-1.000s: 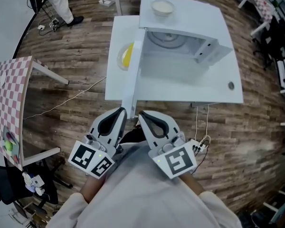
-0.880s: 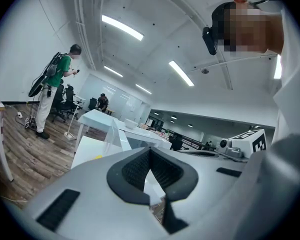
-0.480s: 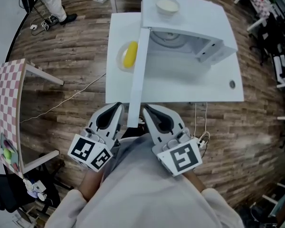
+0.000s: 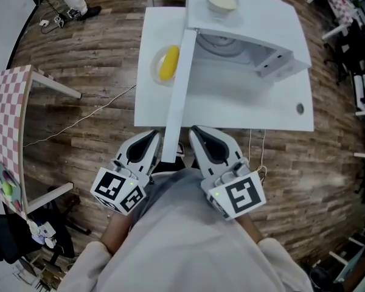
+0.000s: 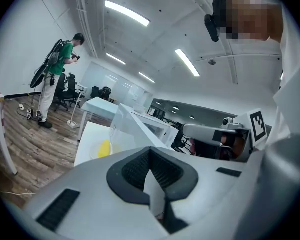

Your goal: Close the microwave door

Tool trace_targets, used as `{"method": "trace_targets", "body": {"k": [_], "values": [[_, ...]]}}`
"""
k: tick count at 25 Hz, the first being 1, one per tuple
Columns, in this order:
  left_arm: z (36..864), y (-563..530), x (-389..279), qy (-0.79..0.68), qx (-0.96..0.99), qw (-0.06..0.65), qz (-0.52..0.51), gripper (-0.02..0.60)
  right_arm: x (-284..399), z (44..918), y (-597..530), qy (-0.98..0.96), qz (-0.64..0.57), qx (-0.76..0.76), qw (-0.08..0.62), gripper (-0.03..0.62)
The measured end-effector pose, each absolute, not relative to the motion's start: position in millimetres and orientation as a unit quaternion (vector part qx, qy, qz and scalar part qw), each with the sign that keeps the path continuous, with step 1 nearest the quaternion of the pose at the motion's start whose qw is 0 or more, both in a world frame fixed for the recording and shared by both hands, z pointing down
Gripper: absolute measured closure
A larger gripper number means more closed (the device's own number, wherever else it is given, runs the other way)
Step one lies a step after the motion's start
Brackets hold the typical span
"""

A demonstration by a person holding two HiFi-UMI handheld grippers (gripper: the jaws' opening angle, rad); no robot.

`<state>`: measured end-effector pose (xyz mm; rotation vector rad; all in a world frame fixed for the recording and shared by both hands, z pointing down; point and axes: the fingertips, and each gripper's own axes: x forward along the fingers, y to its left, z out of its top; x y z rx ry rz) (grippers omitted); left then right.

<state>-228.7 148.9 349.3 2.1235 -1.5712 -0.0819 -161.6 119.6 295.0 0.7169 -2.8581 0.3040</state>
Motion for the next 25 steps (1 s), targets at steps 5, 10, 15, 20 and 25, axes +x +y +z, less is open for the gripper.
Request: {"method": "trace_targets", "body": {"k": [5,10,15,20,25], "values": [[350.5,142.3,-223.2,-0.571,0.782,0.25,-0.025,0.566,-161.3,293.4,111.9,-0.962,0.107,0.237,0.087,0.571],[349.9,138.8,-225.8,-0.564,0.785,0.255,-0.019,0.565,-165.5,294.2,111.9,-0.963,0.099,0.236,0.089,0.571],[350.0,135.0,-222.9,-0.548,0.795,0.26,-0.011,0.565,-159.1,298.6,110.9,-0.958,0.104,0.249,0.095,0.571],[352.4,133.7,-215.4,-0.535,0.798,0.275,-0.016,0.566,-147.4,301.4,107.4,-0.953,0.106,0.266,0.095,0.572],[351.7,133.4,-209.5,-0.524,0.806,0.277,-0.016,0.566,-137.5,304.0,107.0,-0.949,0.109,0.281,0.094,0.572]]}}
